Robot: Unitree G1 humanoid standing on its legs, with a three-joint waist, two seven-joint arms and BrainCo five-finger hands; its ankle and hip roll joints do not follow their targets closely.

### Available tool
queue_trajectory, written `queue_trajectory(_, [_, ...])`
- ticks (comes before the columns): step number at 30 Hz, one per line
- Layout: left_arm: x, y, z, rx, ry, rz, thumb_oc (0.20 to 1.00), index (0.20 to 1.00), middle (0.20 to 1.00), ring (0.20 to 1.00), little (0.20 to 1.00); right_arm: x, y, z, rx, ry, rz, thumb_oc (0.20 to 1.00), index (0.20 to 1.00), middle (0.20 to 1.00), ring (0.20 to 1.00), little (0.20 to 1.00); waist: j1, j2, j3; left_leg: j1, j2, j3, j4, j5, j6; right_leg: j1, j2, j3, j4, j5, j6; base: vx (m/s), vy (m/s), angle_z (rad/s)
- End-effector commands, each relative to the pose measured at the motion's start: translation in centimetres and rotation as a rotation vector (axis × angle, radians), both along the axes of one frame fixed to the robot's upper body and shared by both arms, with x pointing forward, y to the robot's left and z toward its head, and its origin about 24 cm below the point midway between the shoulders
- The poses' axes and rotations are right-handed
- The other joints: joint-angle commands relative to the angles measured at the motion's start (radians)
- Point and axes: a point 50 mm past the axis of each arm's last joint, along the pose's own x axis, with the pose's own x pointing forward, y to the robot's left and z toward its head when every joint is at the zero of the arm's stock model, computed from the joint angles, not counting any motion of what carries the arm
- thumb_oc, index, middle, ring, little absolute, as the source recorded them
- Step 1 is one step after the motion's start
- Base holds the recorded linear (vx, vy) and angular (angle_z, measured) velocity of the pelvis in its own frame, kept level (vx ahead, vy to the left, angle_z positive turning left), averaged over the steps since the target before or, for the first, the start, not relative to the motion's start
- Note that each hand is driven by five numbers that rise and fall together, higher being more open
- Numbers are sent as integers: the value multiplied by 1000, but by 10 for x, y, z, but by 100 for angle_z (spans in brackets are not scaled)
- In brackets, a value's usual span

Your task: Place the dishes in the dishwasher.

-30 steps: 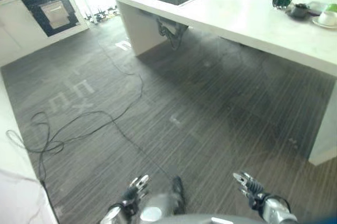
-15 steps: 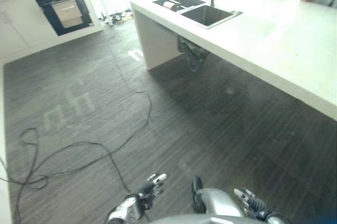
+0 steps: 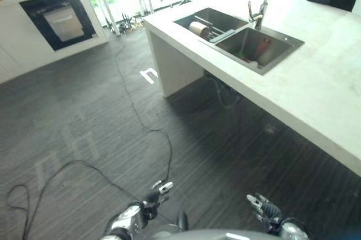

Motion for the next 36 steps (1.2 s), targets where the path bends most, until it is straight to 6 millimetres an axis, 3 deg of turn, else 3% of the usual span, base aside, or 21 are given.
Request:
queue_trajectory(1, [18, -2, 8, 29, -76, -73, 1000, 1000, 1000, 1000, 1000, 4, -9, 5, -17, -47, -20, 1000, 1000, 1000, 1000, 1000, -19, 6, -12, 5, 101, -1, 8, 3, -75, -156, 45, -49, 94, 54, -7, 157, 312, -11])
queue_trajectory(3, [19, 1, 8, 40, -72, -56, 1000, 1000, 1000, 1000, 1000, 1, -6, 3, -12, -38, -9, 1000, 1000, 1000, 1000, 1000, -22, 8, -16, 14, 84, 2, 10, -13, -53, -170, 36, -44, 119, 52, -1, 141, 347, -4])
queue_trajectory(4, [19, 4, 8, 49, -63, -58, 1000, 1000, 1000, 1000, 1000, 2, -1, 2, -4, -41, -5, 1000, 1000, 1000, 1000, 1000, -23, 8, -14, 17, 50, -5, 19, -41, -11, -203, 28, -27, 192, 67, 7, 128, 404, -8])
queue_trajectory(7, [16, 4, 7, 44, -54, -53, 1000, 1000, 1000, 1000, 1000, 5, 7, 3, 1, -59, 7, 1000, 1000, 1000, 1000, 1000, -30, 21, 2, 21, 6, -31, 36, -66, 37, -303, 35, 3, 428, 128, 26, 118, 413, -9])
queue_trajectory(8, [11, 5, 5, 47, -48, -27, 1000, 1000, 1000, 1000, 1000, 8, 9, 4, 3, -63, 38, 1000, 1000, 1000, 1000, 1000, -17, 26, 17, 41, -6, -15, 29, -71, 43, -341, 22, -67, 489, 148, 33, 221, 307, -23])
queue_trajectory(9, [9, 6, 5, 44, -49, -27, 1000, 1000, 1000, 1000, 1000, 9, 9, 4, 6, -67, 40, 1000, 1000, 1000, 1000, 1000, -28, 16, 24, 56, -19, -10, 35, -90, 46, -360, 52, -59, 434, 148, 25, 346, 205, -68])
queue_trajectory(11, [10, 7, 5, 46, -46, -57, 1000, 1000, 1000, 1000, 1000, 4, 5, 3, 5, -71, 24, 1000, 1000, 1000, 1000, 1000, -61, -5, 31, 84, -41, -21, 64, -132, 48, -386, 54, -46, 254, 179, 24, 422, 0, -41])
queue_trajectory(12, [10, 5, 5, 48, -46, -54, 1000, 1000, 1000, 1000, 1000, 3, 4, 3, 3, -73, 25, 1000, 1000, 1000, 1000, 1000, -80, -17, 33, 117, -56, -37, 66, -162, 48, -431, 33, -33, 167, 249, 54, 412, -31, 106])
queue_trajectory(14, [8, 2, 4, 46, -49, -57, 1000, 1000, 1000, 1000, 1000, 3, 4, 3, 1, -70, 25, 1000, 1000, 1000, 1000, 1000, -91, -20, 36, 157, -66, -60, 64, -196, 50, -452, 28, -43, 111, 292, 70, 416, -56, 135])
queue_trajectory(16, [6, 0, 3, 43, -49, -62, 1000, 1000, 1000, 1000, 1000, 2, 3, 2, 0, -62, 21, 1000, 1000, 1000, 1000, 1000, -88, -20, 31, 175, -71, -54, 66, -208, 47, -437, 32, -80, 98, 281, 56, 360, -83, 21])
queue_trajectory(18, [6, -7, 2, 27, -45, -81, 1000, 1000, 1000, 1000, 1000, 3, -2, 2, -14, -48, -1, 1000, 1000, 1000, 1000, 1000, -94, -3, -7, 190, -44, -44, 144, -225, 23, -394, 62, -74, 115, 212, -9, 587, -244, 17])
queue_trajectory(19, [9, -9, 3, 28, -48, -84, 1000, 1000, 1000, 1000, 1000, 5, -2, 3, -21, -40, 5, 1000, 1000, 1000, 1000, 1000, -89, 7, -14, 179, -22, -41, 234, -167, -11, -361, 86, -84, 110, 181, -34, 517, -294, 39])
queue_trajectory(21, [10, -9, 3, 21, -53, -67, 1000, 1000, 1000, 1000, 1000, 5, -3, 3, -30, -35, 23, 1000, 1000, 1000, 1000, 1000, -84, 2, -21, 142, -16, -53, 368, -97, -37, -341, 96, -79, 103, 159, -57, 268, -213, 4])
queue_trajectory(23, [14, -11, 4, 18, -60, -51, 1000, 1000, 1000, 1000, 1000, 7, -6, 5, -45, -30, 59, 1000, 1000, 1000, 1000, 1000, -65, -18, -12, 31, -26, -57, 616, -50, -57, -304, 96, -56, 109, 125, -87, 289, -236, -49])
queue_trajectory(25, [15, -9, 5, 17, -57, -46, 1000, 1000, 1000, 1000, 1000, 6, -8, 5, -41, -28, 46, 1000, 1000, 1000, 1000, 1000, -43, -33, -1, -58, -6, -35, 683, -46, -51, -267, 90, -64, 114, 102, -101, 239, -157, -54])
queue_trajectory(26, [15, -7, 5, 20, -60, -48, 1000, 1000, 1000, 1000, 1000, 7, -8, 5, -36, -31, 48, 1000, 1000, 1000, 1000, 1000, -24, -35, 15, -110, 31, -3, 630, -68, -36, -228, 96, -60, 114, 80, -102, 255, -69, -48])
queue_trajectory(29, [11, -5, 3, 22, -48, -44, 1000, 1000, 1000, 1000, 1000, 7, -6, 4, -34, -17, 44, 1000, 1000, 1000, 1000, 1000, -19, -36, 26, -103, 105, 52, 419, -40, -51, -173, 108, -50, 90, 61, -85, 357, 119, -60])
queue_trajectory(30, [8, -7, 2, 19, -48, -68, 1000, 1000, 1000, 1000, 1000, 5, -7, 2, -41, -7, 39, 1000, 1000, 1000, 1000, 1000, -5, -28, 20, -100, 135, 3, 208, 8, -86, -139, 117, -15, 63, 51, -66, 457, 355, -70])
queue_trajectory(31, [7, -8, 2, 17, -47, -70, 1000, 1000, 1000, 1000, 1000, 3, -9, 2, -43, -6, 31, 1000, 1000, 1000, 1000, 1000, 3, -24, 20, -96, 152, -34, 142, 28, -100, -128, 113, 4, 58, 47, -59, 486, 453, -61])
queue_trajectory(32, [5, -6, 1, 20, -45, -68, 1000, 1000, 1000, 1000, 1000, 1, -12, 2, -47, -5, 35, 1000, 1000, 1000, 1000, 1000, 7, -20, 22, -88, 154, -63, 125, 25, -101, -123, 105, 26, 63, 38, -54, 252, 317, -79])
queue_trajectory(36, [6, -2, 3, 46, -55, -97, 1000, 1000, 1000, 1000, 1000, -3, -12, 1, -41, -5, 12, 1000, 1000, 1000, 1000, 1000, 0, -5, 18, -36, 131, -77, 78, 4, -93, -152, 87, 8, 96, 34, -40, 115, 219, -17])
